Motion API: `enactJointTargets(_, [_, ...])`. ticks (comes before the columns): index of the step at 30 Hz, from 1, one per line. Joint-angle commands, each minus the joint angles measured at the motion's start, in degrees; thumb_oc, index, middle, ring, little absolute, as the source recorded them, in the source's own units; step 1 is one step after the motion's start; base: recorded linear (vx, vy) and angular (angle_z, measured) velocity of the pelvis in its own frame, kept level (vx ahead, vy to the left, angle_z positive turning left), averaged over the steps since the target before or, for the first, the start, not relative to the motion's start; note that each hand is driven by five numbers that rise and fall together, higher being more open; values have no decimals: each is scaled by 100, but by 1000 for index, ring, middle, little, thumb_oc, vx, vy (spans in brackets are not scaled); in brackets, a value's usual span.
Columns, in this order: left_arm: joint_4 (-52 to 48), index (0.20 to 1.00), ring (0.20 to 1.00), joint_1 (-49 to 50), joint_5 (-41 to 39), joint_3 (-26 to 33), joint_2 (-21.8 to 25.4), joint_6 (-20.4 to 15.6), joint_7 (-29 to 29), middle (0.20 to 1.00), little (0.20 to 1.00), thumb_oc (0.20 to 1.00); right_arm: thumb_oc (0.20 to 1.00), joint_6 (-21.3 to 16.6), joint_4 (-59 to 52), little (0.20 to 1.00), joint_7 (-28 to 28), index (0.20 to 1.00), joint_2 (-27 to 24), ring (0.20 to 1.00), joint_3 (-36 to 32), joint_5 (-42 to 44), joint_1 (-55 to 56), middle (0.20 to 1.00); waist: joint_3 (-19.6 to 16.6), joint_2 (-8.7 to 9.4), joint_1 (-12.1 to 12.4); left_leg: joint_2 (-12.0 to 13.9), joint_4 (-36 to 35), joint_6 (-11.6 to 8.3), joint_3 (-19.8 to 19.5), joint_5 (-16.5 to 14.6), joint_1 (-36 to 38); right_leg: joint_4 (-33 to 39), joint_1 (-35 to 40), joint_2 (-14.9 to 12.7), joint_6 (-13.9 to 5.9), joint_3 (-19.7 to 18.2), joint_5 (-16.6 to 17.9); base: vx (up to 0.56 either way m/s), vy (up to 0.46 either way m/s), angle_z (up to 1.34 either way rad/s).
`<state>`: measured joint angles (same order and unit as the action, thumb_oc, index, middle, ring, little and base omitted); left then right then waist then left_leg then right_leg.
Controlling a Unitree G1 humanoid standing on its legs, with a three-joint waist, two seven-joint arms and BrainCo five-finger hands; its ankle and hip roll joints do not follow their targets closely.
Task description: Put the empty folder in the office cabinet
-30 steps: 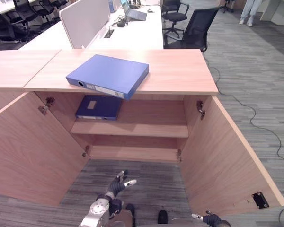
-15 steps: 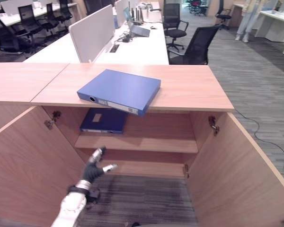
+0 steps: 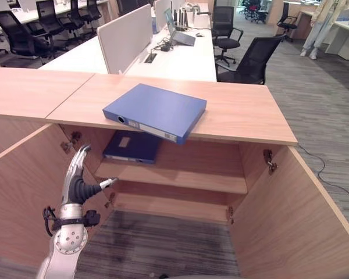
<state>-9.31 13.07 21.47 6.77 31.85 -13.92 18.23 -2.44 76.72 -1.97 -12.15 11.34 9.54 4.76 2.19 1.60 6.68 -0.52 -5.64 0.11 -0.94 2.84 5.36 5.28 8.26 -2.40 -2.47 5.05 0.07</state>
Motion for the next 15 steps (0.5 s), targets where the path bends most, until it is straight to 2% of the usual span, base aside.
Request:
enactJointTargets(1, [-403,1000,1000,-535,570,71,383,-312,254,1000,1000,1000,1000,-114,216,1000,-6,1000,181,1000,406,-163,-357,1000,-62,272,-177,-50,71,60,-38,-382,-3,-287,282,-88,-136,-15,-420,41,11,-10])
enactJointTargets(2, [-414,1000,1000,-937,940,-173,708,-315,325,1000,1000,1000,1000,-116,197,1000,13,1000,182,1000,478,-215,-358,1000,-85,288,-239,-36,68,56,-1,-421,52,-306,294,-96,-156,-41,-418,47,16,-11])
enactJointTargets(4, [-396,1000,1000,-1141,1190,-303,871,-310,428,1000,1000,1000,1000,-125,175,1000,13,1000,193,1000,496,-228,-353,1000,-92,293,-251,-34,67,60,19,-450,80,-319,301,-102,-165,-62,-420,32,11,-10])
enactJointTargets(15, [-281,1000,1000,-1761,1816,-623,1282,-135,738,1000,1000,1000,1000,-142,114,1000,44,1000,171,1000,572,-292,-256,1000,-141,307,-332,-25,120,107,126,-532,233,-585,282,-153,-186,-115,-485,22,11,-7])
